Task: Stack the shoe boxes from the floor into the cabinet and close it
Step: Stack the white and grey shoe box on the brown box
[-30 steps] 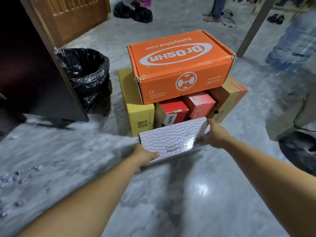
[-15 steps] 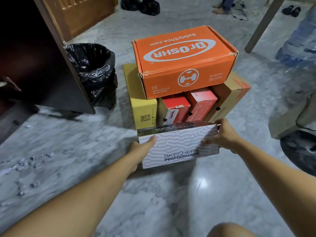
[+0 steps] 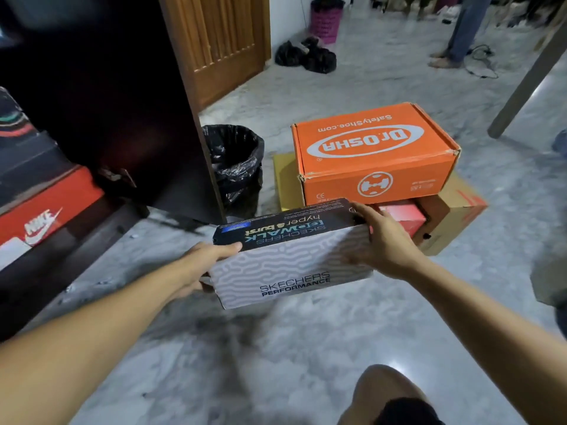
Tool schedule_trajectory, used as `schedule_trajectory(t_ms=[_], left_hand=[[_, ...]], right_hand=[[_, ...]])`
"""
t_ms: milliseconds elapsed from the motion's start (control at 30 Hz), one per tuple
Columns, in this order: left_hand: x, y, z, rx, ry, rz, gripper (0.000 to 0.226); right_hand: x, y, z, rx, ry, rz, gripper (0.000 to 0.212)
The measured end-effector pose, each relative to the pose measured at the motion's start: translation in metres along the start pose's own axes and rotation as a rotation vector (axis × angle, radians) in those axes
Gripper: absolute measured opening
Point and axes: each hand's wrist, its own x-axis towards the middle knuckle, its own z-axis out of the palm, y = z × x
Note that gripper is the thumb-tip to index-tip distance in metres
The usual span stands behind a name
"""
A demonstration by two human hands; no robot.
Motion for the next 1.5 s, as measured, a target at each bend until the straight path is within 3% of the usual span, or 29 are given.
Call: schedule_trajectory(t_ms=[133, 267, 433, 567, 733, 900, 1100, 1167, 1300, 1500], left_hand=[[-0.036, 0.017, -0.051, 0.195, 0.064, 0.055, 0.079], [-0.058, 0.028, -0.100, 0.219, 0.195, 0.049, 0.066], [-0.088, 0.031, -0.170, 0.258, 0.333, 0.050, 0.120], [-0.120, 0.033, -0.211, 0.189, 0.423, 0.076, 0.132], [-0.149, 0.043, -0.254, 0.095, 0.577, 0.142, 0.130], [-0.172, 0.071, -0.285, -0.031, 0.762, 0.322, 0.106], [-0.212, 0.110, -0.325, -0.148, 0.851, 0.484, 0.107], [-0.224, 0.126, -0.336, -0.186, 0.864, 0.563, 0.096], [-0.234, 0.158, -0.360, -0.244, 0.922, 0.700, 0.050], [-0.235, 0.222, -0.412, -0.307, 1.011, 0.802, 0.045]], right_hand=[[0.017, -0.048, 0.000, 0.024, 0.025, -0.119, 0.095], [0.030, -0.097, 0.005, 0.037, 0.035, -0.231, 0.089], [0.042, -0.153, 0.020, 0.163, 0.027, -0.372, 0.098], [0.044, -0.196, 0.033, 0.282, -0.075, -0.507, 0.095], [0.052, -0.251, 0.033, 0.432, -0.154, -0.678, 0.095], [0.068, -0.299, 0.014, 0.409, -0.051, -0.780, 0.098], [0.074, -0.350, -0.019, 0.471, 0.023, -0.873, 0.100], [0.076, -0.369, -0.031, 0.498, 0.031, -0.890, 0.104], [0.091, -0.409, -0.048, 0.568, 0.086, -0.946, 0.104], [0.124, -0.480, -0.058, 0.634, 0.253, -0.968, 0.093]])
